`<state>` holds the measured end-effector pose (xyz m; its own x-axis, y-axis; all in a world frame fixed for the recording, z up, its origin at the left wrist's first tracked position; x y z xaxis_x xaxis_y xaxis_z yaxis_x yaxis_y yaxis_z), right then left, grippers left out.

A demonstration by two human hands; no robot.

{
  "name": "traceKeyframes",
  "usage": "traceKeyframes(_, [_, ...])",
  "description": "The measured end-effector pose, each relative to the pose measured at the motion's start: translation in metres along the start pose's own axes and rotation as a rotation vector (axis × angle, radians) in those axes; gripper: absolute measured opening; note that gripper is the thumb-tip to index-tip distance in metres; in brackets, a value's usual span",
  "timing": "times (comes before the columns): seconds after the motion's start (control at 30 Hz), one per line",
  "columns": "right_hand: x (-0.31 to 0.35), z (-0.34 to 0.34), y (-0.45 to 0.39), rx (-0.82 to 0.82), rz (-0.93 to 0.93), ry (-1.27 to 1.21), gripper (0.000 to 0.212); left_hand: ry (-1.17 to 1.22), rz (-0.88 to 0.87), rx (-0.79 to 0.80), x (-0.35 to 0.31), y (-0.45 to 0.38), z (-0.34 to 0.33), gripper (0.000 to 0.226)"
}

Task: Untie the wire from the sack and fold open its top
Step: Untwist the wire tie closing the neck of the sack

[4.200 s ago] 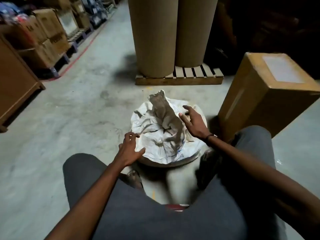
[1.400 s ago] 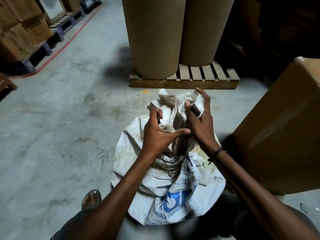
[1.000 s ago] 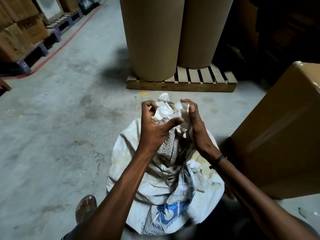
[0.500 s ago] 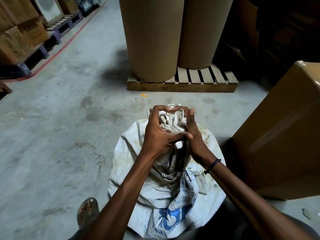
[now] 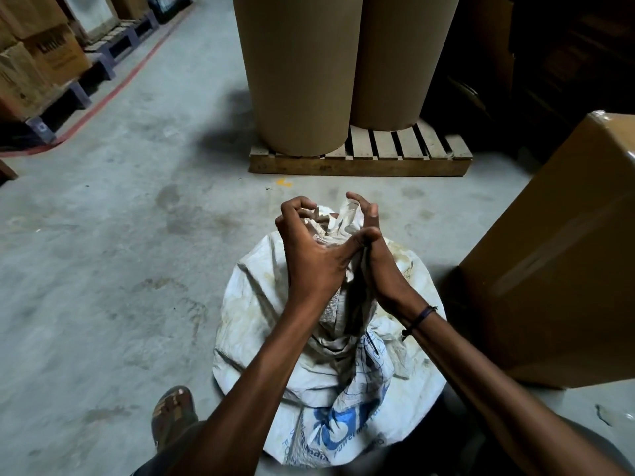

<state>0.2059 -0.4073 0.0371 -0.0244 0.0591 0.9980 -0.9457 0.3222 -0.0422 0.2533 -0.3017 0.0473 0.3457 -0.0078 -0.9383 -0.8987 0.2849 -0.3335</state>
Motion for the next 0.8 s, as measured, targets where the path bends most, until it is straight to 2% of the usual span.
traceKeyframes(0.03, [0.0,-0.002,0.0,0.001,-0.013,-0.032,0.106,0.01,0.025,-0.007,0.002,-0.001,0.0,0.094])
traceKeyframes(0.13, [-0.007,-0.005,0.001,-0.009,-0.037,-0.002,0.097,0.033,0.141,0.002,0.013,-0.013,0.005,0.103])
traceKeyframes(0.23, [-0.016,-0.002,0.005,-0.178,-0.031,0.147,0.092,0.163,0.242,0.153,0.025,-0.014,-0.006,0.113])
traceKeyframes(0.3, [-0.016,0.003,0.006,-0.286,-0.024,0.153,0.077,0.212,0.246,0.265,0.023,-0.007,-0.016,0.118])
traceKeyframes(0.37, [-0.016,0.011,0.004,-0.374,-0.012,0.141,0.051,0.206,0.206,0.313,0.019,-0.004,-0.017,0.124])
traceKeyframes(0.4, [-0.013,0.015,0.003,-0.414,-0.004,0.145,0.047,0.178,0.171,0.325,0.018,-0.005,-0.014,0.128])
traceKeyframes(0.47, [-0.005,0.024,-0.002,-0.47,0.007,0.124,0.053,0.121,0.151,0.375,0.019,-0.005,-0.008,0.138])
traceKeyframes(0.53, [-0.002,0.036,-0.009,-0.506,-0.022,0.069,0.058,0.087,0.202,0.47,0.03,0.0,-0.008,0.142])
traceKeyframes(0.6, [-0.002,0.041,-0.017,-0.453,-0.065,0.015,0.052,-0.05,0.289,0.544,0.043,0.011,-0.01,0.126])
traceKeyframes(0.63, [-0.004,0.038,-0.02,-0.387,-0.097,-0.013,0.05,-0.155,0.34,0.551,0.052,0.015,-0.011,0.106])
traceKeyframes(0.7, [-0.006,0.023,-0.023,-0.208,-0.162,-0.071,0.055,-0.288,0.396,0.457,0.072,0.017,-0.008,0.044])
traceKeyframes(0.73, [-0.008,0.015,-0.023,-0.138,-0.191,-0.128,0.063,-0.271,0.418,0.396,0.077,0.014,-0.005,0.029])
traceKeyframes(0.8, [-0.006,0.015,-0.022,-0.115,-0.195,-0.243,0.075,-0.18,0.47,0.281,0.08,0.007,0.001,0.029])
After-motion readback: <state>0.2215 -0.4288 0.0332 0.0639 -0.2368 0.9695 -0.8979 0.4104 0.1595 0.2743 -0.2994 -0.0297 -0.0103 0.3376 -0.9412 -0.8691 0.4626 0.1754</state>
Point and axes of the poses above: each hand's wrist, its own y-axis away from the middle knuckle, its own z-axis out of the back of the hand, x = y × z, the point moved 5 cm from there along -y, towards the middle knuckle, and after that the axes turned 5 degrees about x, right-handed, at the moved point
